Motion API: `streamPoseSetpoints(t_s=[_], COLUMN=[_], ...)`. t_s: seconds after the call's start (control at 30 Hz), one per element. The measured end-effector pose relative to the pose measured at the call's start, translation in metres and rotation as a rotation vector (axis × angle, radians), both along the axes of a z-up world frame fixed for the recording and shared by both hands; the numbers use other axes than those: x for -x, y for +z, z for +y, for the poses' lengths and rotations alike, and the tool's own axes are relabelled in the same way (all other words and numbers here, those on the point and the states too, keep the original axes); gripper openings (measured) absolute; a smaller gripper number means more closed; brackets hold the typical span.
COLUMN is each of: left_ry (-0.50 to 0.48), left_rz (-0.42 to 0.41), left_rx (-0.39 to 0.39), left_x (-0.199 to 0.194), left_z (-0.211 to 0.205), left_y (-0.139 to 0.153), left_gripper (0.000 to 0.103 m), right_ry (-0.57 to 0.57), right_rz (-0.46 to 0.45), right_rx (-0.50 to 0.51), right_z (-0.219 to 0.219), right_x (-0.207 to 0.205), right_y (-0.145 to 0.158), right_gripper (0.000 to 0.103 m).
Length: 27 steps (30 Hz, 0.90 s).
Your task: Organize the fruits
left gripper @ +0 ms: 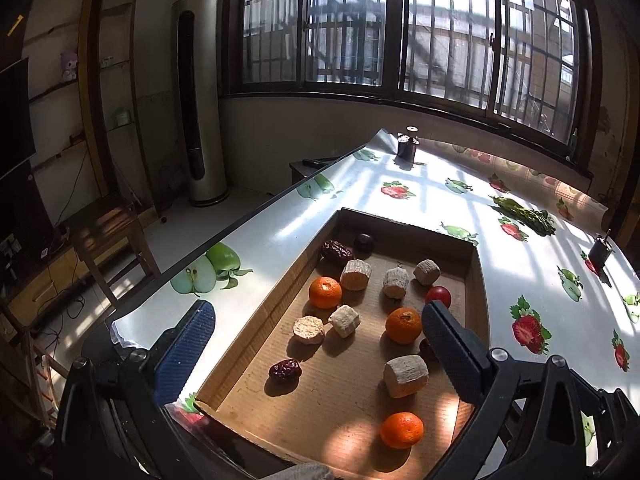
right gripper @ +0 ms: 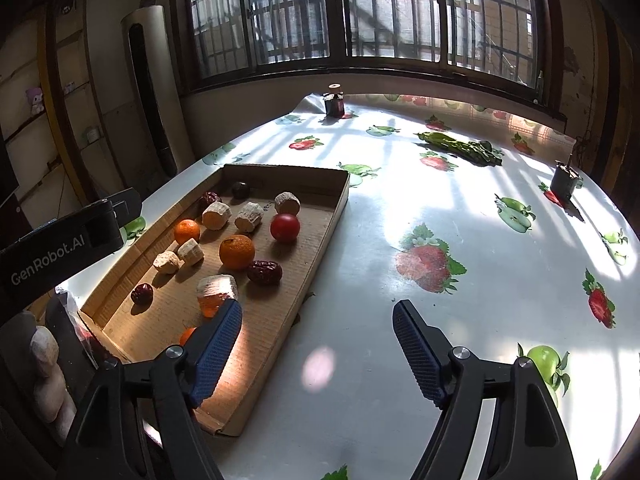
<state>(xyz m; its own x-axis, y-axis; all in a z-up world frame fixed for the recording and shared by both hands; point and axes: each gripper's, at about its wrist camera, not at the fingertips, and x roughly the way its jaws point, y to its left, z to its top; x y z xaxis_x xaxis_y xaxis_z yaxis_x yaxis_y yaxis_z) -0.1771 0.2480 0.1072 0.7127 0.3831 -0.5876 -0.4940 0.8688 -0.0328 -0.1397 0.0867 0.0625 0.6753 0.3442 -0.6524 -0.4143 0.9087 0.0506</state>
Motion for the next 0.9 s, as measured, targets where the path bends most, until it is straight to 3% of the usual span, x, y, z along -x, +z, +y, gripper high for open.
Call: streamPoseSetpoints(t_s=[0.9], left_ry=[-0.028], left_rz=[0.067], left_rx=[0.062], left_x=[-0.008], left_z=[0.015], left_y=[-0.021], left_gripper=[0.103], right_ry=[0.034], right_rz=[-0.049], right_rx=[0.091], right_z=[0.026], right_x=[0.009], right_y=[-0.005], right_gripper=[0.087])
